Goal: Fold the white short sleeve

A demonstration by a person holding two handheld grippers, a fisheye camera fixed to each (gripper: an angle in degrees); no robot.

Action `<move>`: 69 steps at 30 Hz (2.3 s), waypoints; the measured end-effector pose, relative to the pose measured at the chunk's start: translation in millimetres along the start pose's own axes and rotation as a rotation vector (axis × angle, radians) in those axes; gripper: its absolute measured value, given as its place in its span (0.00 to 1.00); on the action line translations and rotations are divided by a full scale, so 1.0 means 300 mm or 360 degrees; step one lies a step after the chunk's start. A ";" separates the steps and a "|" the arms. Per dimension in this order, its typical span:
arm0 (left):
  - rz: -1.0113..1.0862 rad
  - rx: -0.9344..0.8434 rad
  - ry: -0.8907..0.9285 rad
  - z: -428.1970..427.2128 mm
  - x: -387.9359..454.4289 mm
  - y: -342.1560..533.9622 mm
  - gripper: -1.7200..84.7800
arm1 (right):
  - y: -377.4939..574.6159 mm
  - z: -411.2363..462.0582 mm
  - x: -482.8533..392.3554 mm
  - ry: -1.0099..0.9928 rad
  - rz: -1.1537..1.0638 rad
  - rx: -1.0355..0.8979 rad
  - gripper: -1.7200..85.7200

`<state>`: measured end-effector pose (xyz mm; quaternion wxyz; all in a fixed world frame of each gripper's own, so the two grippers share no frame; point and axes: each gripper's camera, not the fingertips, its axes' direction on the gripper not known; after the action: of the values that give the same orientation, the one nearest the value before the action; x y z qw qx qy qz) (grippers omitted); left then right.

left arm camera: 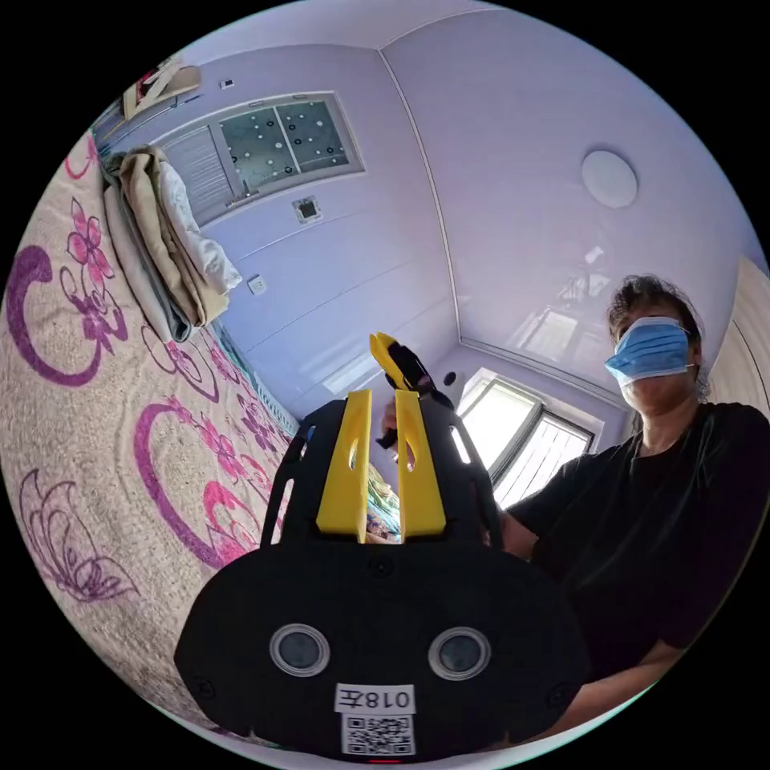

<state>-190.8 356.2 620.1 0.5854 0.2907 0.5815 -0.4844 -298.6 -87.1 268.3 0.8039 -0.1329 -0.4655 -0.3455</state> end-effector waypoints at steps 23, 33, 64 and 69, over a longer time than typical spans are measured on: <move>-0.0055 0.0158 0.0101 -0.276 -0.406 0.148 0.07 | -0.500 1.082 -0.572 0.1057 -0.1328 -0.0895 0.03; -0.0024 0.0109 0.0083 -0.275 -0.408 0.170 0.07 | -0.539 0.747 -0.584 0.0841 -0.1275 -0.0829 0.02; 0.0777 -0.1524 -0.1159 0.891 0.132 0.282 0.16 | 0.718 -0.203 0.108 0.0292 0.0525 -0.0573 0.13; 0.0730 -0.1658 -0.1240 0.911 0.137 0.350 0.16 | 0.838 -0.091 0.276 0.0323 0.0685 -0.0763 0.13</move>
<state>7.4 138.0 599.5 0.9027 -0.1082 0.4096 -0.0749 -82.9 45.1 350.4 0.8465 -0.3784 -0.2497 -0.2790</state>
